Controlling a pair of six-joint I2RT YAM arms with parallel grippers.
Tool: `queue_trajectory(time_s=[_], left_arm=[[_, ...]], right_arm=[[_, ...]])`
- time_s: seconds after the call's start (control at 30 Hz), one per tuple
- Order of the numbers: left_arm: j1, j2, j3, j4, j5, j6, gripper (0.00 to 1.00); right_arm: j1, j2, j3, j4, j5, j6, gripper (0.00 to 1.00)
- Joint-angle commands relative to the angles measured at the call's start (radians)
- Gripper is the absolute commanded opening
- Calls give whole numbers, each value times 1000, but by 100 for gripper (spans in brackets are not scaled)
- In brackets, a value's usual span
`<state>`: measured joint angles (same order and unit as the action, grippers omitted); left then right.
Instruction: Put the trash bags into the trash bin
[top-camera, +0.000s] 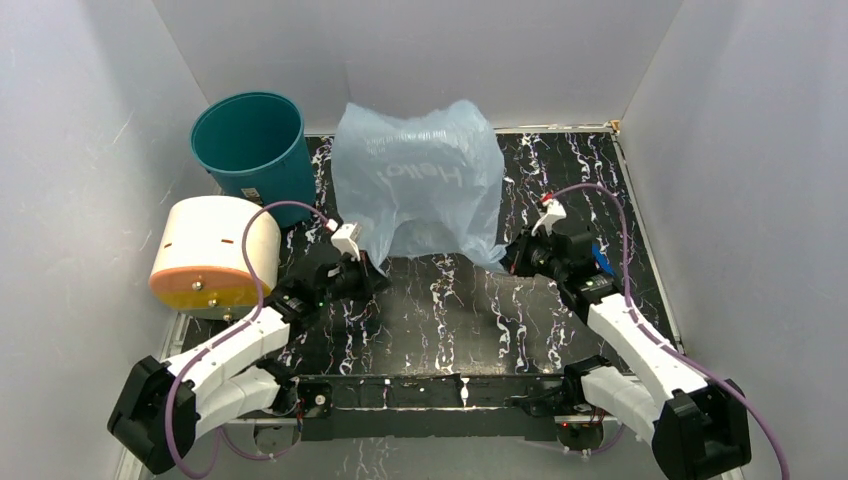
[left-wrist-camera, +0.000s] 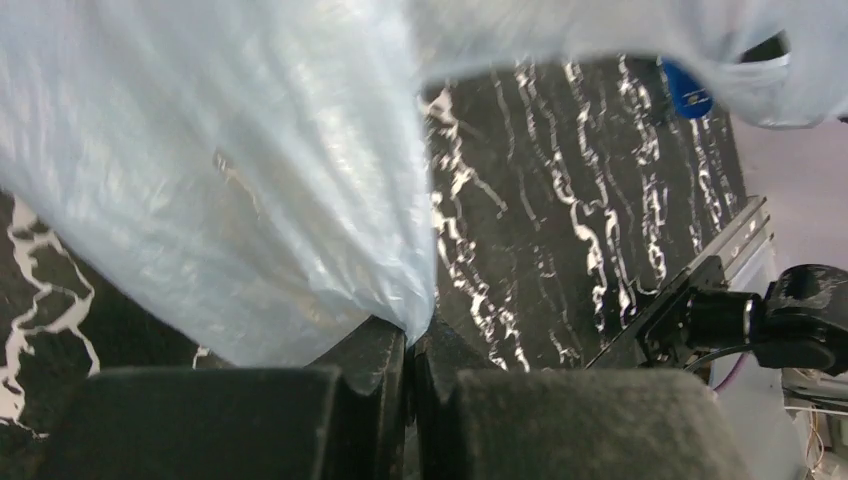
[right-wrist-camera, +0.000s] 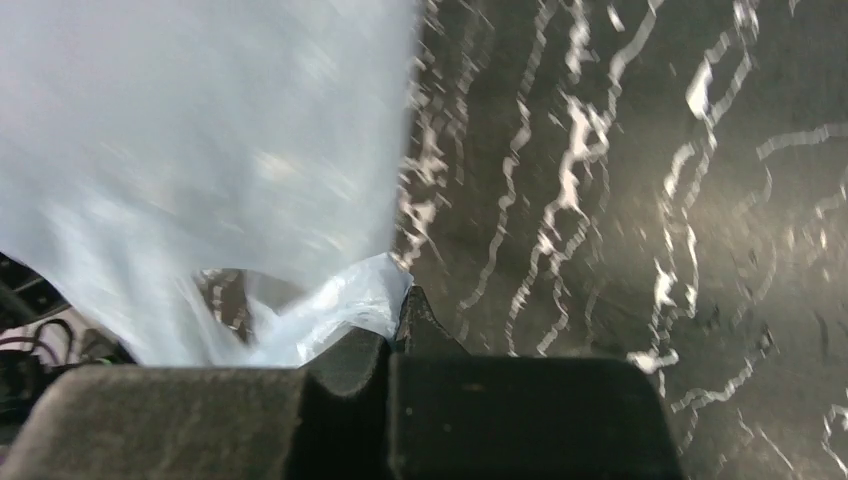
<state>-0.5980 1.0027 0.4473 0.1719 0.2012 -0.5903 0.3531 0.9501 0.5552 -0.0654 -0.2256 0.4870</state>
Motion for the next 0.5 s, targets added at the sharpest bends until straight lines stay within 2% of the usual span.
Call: queue_trajectory(time_s=[0.0, 0.1, 0.17, 0.33, 0.47], left_arm=[[-6, -49, 174, 83, -40, 33, 0], [-6, 26, 305, -25, -2, 118, 0], [-6, 53, 341, -31, 37, 122, 0], [-6, 75, 281, 153, 116, -1, 0], [-6, 66, 224, 229, 115, -64, 0]], right_arm=[[-2, -73, 139, 208, -87, -1, 2], [-2, -30, 231, 173, -101, -28, 3], [-1, -14, 271, 142, -124, -36, 4], [-2, 12, 253, 111, -286, -98, 16], [-1, 78, 296, -73, -411, -190, 19]])
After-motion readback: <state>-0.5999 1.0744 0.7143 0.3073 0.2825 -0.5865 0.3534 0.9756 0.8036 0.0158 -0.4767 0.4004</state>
